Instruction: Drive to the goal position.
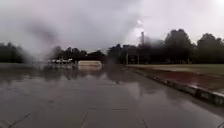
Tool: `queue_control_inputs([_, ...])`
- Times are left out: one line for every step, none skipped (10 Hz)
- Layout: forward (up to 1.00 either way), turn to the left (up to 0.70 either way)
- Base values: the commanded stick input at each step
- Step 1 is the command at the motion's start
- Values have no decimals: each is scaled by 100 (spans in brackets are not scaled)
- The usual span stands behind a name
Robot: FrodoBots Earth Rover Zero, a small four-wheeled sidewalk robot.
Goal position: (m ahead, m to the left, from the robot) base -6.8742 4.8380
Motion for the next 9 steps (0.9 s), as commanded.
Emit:
queue_control_inputs([0, 70])
queue_control_inputs([0, 70])
queue_control_inputs([0, 70])
queue_control_inputs([0, 70])
queue_control_inputs([0, 70])
queue_control_inputs([0, 70])
queue_control_inputs([0, 70])
queue_control_inputs([0, 70])
queue_control_inputs([0, 70])
